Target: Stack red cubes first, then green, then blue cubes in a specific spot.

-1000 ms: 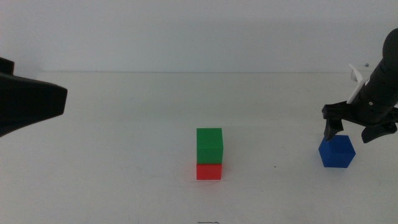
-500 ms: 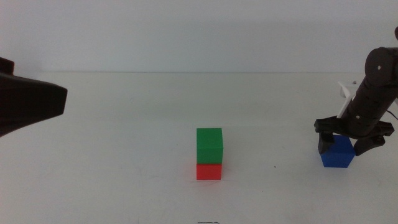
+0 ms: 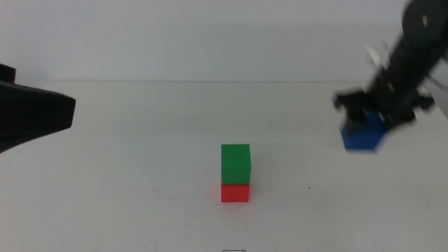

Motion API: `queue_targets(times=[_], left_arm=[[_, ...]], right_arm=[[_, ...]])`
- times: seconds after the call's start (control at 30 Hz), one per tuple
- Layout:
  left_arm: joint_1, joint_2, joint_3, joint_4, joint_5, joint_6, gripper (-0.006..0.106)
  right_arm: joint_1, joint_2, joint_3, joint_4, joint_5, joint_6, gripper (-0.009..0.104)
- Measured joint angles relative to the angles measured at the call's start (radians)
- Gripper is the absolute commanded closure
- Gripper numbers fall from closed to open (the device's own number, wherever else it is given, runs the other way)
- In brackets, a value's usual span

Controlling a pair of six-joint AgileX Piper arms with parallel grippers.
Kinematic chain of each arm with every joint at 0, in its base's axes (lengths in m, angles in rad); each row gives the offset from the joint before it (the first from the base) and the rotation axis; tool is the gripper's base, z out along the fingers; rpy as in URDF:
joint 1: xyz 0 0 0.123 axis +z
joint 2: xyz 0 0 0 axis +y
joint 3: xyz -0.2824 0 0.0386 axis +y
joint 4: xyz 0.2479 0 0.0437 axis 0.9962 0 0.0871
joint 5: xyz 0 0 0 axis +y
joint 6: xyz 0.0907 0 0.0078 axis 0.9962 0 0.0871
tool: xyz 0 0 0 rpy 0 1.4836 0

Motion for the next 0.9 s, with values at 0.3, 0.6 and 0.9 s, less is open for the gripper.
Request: queue_targets(times=[0.3,0.6,0.9], left_arm=[[0.000,0.000,0.000,0.000,0.000,0.000,0.008],[0.000,0.000,0.000,0.000,0.000,0.000,0.008],[0.000,0.000,0.000,0.000,0.000,0.000,0.008]], right_arm=[[0.265,-0.016,-0.208,-0.109,0.035,0.223,0.096],[0.388,-0.016,-0.216,-0.083,0.045,0.276,0.096],[0.405,-0.016,-0.217,-0.046,0.048,0.277,0.096]])
